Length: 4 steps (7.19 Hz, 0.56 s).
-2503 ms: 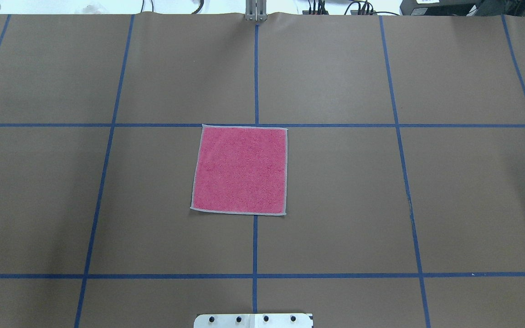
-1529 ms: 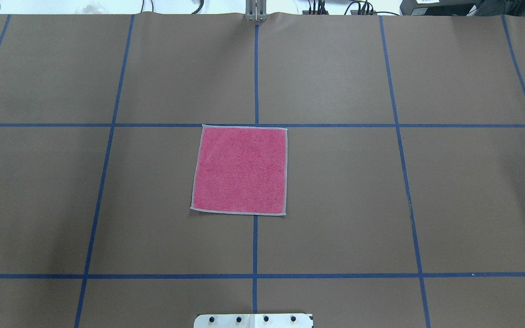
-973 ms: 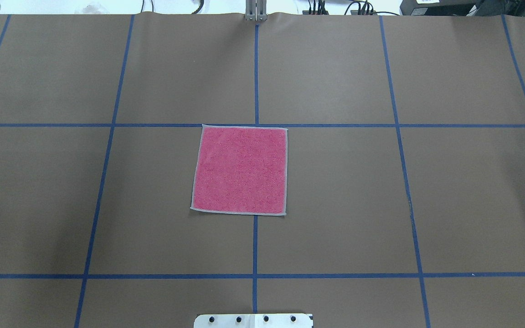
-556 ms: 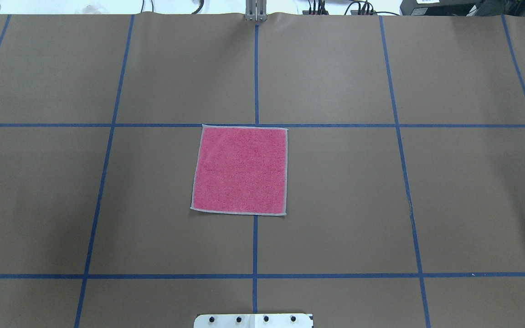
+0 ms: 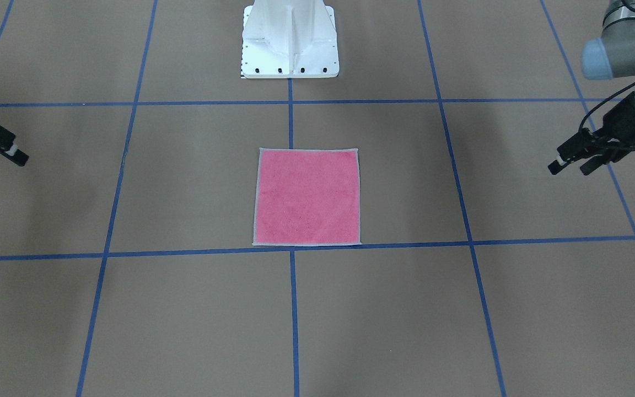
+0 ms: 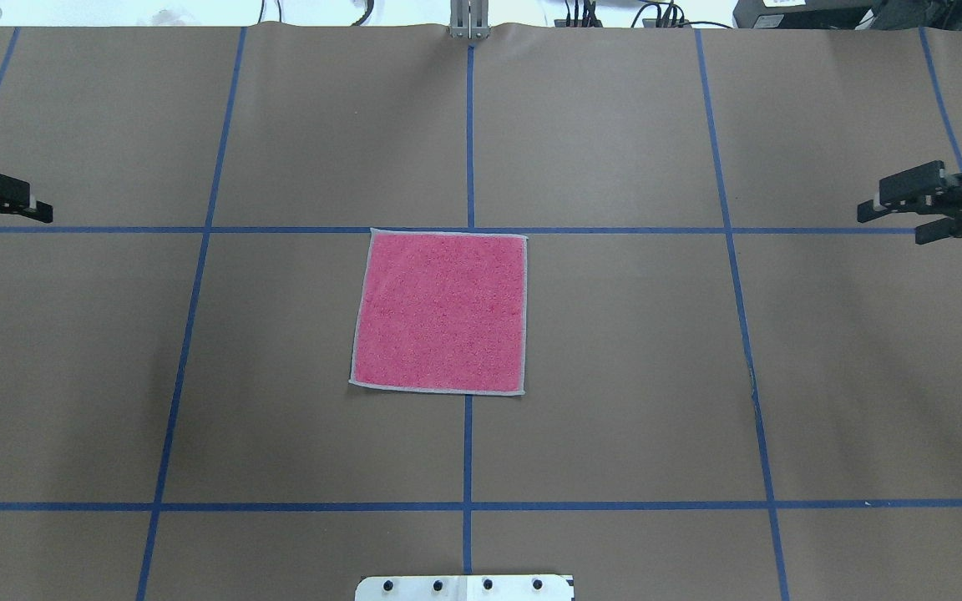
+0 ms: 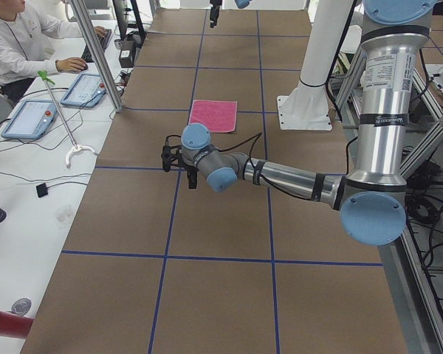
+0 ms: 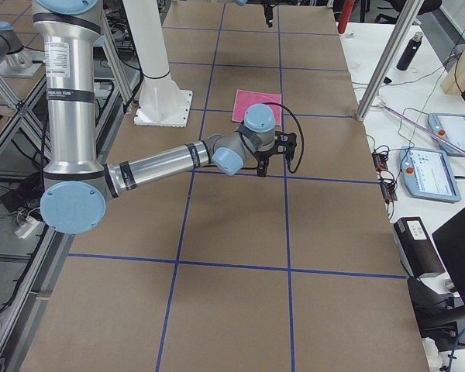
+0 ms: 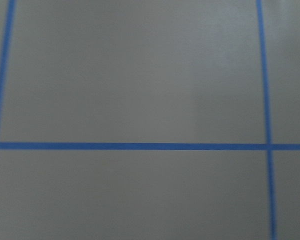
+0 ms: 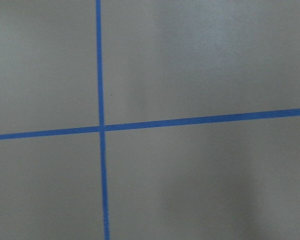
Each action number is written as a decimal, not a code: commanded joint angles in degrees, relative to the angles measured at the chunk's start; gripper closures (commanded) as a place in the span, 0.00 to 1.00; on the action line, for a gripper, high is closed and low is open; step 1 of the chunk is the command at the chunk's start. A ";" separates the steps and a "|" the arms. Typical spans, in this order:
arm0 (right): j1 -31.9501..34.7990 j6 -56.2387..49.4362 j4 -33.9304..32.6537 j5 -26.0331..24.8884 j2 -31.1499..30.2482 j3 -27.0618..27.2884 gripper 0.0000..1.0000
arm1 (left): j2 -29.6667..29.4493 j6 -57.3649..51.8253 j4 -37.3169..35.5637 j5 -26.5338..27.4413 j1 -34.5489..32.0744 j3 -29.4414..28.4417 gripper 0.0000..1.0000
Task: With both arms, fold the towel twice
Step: 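Move both grippers in toward the towel's near corners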
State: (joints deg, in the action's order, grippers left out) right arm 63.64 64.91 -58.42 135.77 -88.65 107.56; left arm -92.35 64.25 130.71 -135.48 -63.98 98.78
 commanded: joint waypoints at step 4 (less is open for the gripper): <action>-28.94 43.58 2.17 -30.03 12.01 2.56 0.01 | -7.64 33.51 2.35 19.22 21.83 7.39 0.00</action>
State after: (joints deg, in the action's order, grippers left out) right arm 42.32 100.72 -56.25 115.85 -78.12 109.65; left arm -97.42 91.08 133.04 -123.41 -47.88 105.30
